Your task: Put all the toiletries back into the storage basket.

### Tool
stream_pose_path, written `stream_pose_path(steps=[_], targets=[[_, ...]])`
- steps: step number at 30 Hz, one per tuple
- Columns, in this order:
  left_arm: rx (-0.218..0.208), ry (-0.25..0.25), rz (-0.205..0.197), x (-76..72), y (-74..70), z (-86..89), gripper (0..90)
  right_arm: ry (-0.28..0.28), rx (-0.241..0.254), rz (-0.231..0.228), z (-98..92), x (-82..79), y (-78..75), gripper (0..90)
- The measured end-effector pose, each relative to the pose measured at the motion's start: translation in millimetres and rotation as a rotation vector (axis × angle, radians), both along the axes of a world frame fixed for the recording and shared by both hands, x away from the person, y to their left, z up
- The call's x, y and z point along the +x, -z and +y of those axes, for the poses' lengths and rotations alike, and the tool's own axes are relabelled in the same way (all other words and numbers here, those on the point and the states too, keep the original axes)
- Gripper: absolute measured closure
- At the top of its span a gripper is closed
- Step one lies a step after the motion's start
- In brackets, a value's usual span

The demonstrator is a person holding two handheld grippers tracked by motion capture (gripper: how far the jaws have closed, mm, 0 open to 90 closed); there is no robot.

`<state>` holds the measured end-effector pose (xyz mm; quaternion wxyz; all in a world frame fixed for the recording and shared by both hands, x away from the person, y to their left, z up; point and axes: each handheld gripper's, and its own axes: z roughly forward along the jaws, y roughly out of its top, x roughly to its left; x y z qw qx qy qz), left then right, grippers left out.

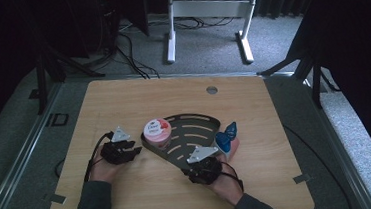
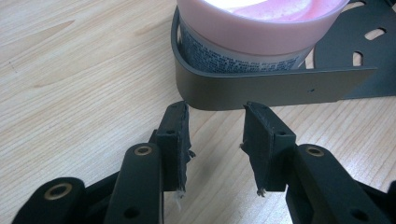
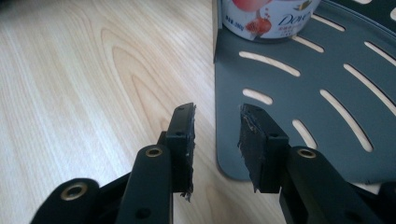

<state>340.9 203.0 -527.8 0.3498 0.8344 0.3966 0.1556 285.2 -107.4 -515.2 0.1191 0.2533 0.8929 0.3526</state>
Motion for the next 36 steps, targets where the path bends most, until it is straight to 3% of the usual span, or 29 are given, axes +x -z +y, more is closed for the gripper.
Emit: stream_pose_path(steps=[23, 36], targets=[[-0.007, 0.008, -0.002, -2.7, 0.5, -3.7, 60.3, 0.03, -0.018, -0.02, -43.9, -14.4, -8.1, 66.3], [-0.006, 0.021, 0.005, -1.8, 3.8, -9.6, 60.9, 0.071, 0.01, 0.017, -77.4, -15.5, -8.7, 67.5]])
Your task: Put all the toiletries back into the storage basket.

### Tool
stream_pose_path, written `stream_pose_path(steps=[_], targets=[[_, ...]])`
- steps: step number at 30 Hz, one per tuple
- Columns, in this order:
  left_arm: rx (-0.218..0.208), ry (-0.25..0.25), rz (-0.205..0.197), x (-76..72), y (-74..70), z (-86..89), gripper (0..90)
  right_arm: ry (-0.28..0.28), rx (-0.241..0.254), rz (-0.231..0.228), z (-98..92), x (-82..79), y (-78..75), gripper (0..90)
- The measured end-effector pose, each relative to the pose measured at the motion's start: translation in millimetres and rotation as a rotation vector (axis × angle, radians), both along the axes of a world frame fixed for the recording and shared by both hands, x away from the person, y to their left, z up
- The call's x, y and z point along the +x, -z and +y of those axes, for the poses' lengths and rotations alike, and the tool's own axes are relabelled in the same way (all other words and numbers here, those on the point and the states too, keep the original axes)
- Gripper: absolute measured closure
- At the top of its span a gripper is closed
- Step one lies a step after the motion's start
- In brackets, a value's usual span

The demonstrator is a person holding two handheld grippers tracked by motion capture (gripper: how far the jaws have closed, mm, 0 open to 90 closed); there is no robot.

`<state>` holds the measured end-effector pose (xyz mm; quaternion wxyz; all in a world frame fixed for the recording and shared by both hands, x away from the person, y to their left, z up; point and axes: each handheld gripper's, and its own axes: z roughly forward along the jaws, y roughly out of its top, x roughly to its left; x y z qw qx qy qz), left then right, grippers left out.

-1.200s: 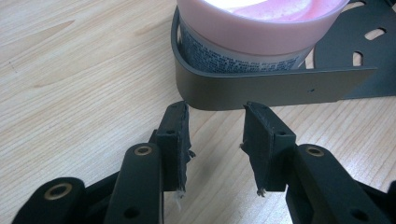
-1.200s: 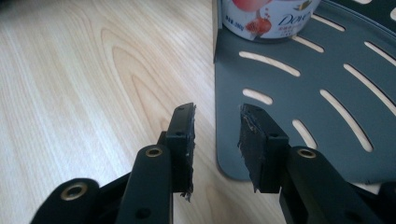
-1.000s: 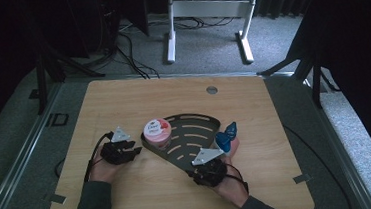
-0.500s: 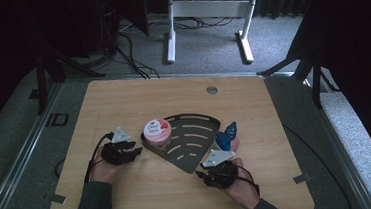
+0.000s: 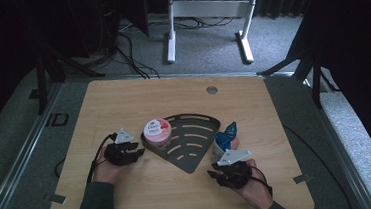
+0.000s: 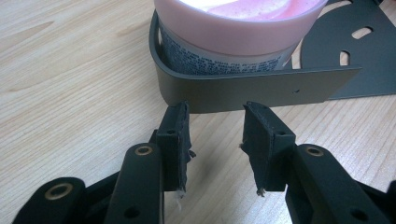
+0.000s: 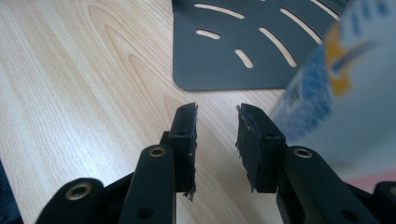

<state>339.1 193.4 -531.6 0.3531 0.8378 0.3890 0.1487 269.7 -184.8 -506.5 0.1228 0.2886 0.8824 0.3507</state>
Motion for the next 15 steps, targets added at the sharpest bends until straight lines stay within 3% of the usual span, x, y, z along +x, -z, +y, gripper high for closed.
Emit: stream_pose_path(steps=[15], targets=[[0.005, 0.006, 0.003, 0.3, 1.4, -2.7, 60.9, 0.061, 0.023, 0.016, -34.3, -5.4, -4.3, 64.0]])
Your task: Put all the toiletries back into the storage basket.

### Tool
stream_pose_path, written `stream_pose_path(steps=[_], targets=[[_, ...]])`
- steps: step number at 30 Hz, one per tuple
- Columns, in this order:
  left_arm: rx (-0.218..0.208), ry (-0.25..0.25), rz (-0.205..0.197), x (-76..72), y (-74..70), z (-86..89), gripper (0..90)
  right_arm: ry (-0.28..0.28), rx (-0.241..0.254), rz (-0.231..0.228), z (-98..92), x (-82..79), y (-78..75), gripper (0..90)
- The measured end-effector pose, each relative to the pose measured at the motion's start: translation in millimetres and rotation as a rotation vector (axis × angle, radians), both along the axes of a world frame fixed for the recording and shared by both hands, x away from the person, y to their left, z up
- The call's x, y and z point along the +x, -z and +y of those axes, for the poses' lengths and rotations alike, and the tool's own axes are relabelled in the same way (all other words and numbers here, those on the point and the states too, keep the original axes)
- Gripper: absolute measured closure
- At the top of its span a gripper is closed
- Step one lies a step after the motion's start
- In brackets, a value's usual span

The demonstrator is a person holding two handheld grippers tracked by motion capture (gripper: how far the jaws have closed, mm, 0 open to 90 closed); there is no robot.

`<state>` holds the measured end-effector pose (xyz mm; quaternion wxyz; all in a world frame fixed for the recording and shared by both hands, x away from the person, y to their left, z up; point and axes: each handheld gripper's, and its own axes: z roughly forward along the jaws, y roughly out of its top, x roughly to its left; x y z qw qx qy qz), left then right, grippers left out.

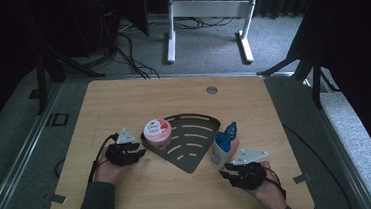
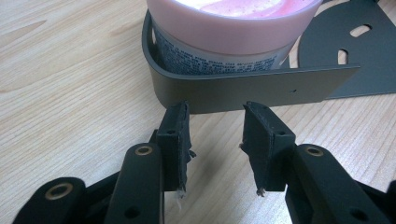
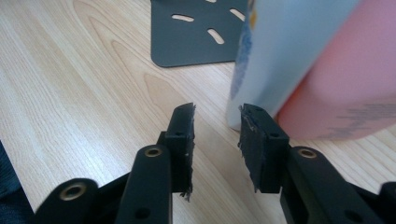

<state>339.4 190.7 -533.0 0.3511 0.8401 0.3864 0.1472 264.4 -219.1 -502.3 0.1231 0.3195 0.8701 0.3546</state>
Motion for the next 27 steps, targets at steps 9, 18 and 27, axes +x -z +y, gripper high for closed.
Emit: stream_pose_path(steps=[9, 18, 27], targets=[[0.001, 0.002, 0.001, 0.6, 0.4, -1.0, 60.9, 0.06, 0.038, -0.038, -10.3, 7.1, -11.8, 60.3], [0.0, 0.003, 0.003, 0.6, 0.6, -0.9, 60.9, 0.065, 0.053, -0.075, -3.7, 18.6, -24.9, 57.0], [0.001, 0.005, 0.004, 1.1, 1.1, -1.9, 60.9, 0.066, 0.079, -0.09, 6.2, 28.0, -28.5, 51.1]])
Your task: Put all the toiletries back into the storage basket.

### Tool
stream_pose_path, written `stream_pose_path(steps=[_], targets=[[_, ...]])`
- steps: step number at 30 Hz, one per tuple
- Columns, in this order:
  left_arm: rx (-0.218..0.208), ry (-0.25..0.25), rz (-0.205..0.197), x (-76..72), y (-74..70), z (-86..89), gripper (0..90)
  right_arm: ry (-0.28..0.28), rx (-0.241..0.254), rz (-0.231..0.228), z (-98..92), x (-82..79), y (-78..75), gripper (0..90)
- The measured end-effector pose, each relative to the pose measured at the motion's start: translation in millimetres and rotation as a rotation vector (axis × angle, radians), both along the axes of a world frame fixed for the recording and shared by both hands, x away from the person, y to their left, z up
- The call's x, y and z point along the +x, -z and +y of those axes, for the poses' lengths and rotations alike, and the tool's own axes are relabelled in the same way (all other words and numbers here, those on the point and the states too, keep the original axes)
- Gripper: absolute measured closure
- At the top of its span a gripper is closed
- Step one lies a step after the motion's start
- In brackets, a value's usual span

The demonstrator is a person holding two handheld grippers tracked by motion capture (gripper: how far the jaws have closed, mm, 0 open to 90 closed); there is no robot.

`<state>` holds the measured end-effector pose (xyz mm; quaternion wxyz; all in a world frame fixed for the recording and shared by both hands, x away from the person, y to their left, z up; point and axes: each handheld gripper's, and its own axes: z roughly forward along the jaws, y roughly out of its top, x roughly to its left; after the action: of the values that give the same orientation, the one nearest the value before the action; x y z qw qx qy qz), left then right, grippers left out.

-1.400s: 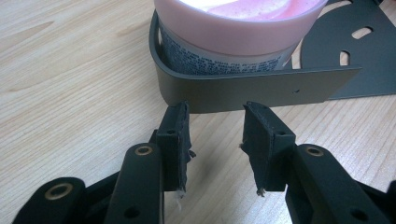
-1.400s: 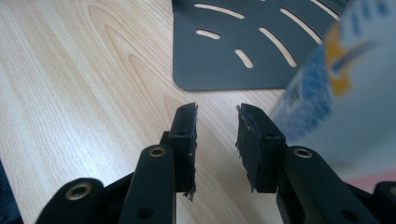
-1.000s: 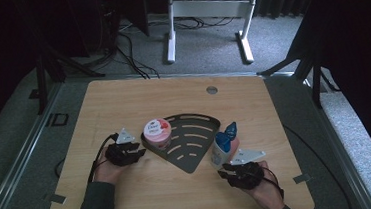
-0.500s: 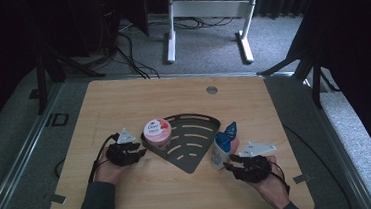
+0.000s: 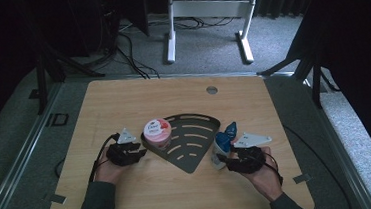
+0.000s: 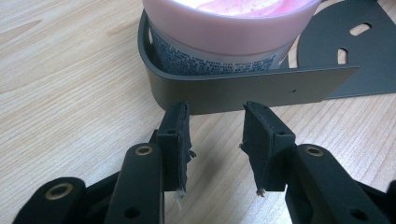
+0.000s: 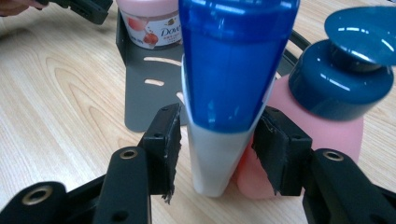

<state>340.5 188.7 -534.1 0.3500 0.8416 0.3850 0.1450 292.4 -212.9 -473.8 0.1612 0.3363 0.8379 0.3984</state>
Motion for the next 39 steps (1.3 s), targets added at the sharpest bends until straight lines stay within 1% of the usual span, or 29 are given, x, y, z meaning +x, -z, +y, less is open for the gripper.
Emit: stream_pose_path(steps=[7, 15, 18, 27, 34, 39], targets=[[0.0, 0.002, -0.001, 0.2, 0.2, -0.3, 61.0, -0.003, 0.011, -0.009, 4.1, 6.1, -0.8, 51.0], [-0.001, 0.002, -0.001, -0.3, 0.0, -0.2, 61.0, -0.02, 0.006, 0.001, 3.8, 10.4, -0.7, 53.7], [-0.002, 0.004, -0.001, -0.3, 0.2, -0.8, 60.9, -0.019, 0.0, -0.001, 4.4, 10.1, -1.2, 54.2], [0.0, 0.006, 0.0, -0.1, 0.4, -1.0, 61.0, -0.045, -0.028, -0.021, 7.2, 8.4, -2.6, 55.3], [0.0, 0.006, 0.0, -0.1, 0.4, -1.1, 61.1, -0.05, -0.038, -0.026, 8.8, 7.4, -3.2, 55.6], [0.001, 0.007, 0.001, 0.0, 0.6, -1.0, 61.2, -0.062, -0.052, -0.039, 11.7, 5.2, -3.6, 55.8]])
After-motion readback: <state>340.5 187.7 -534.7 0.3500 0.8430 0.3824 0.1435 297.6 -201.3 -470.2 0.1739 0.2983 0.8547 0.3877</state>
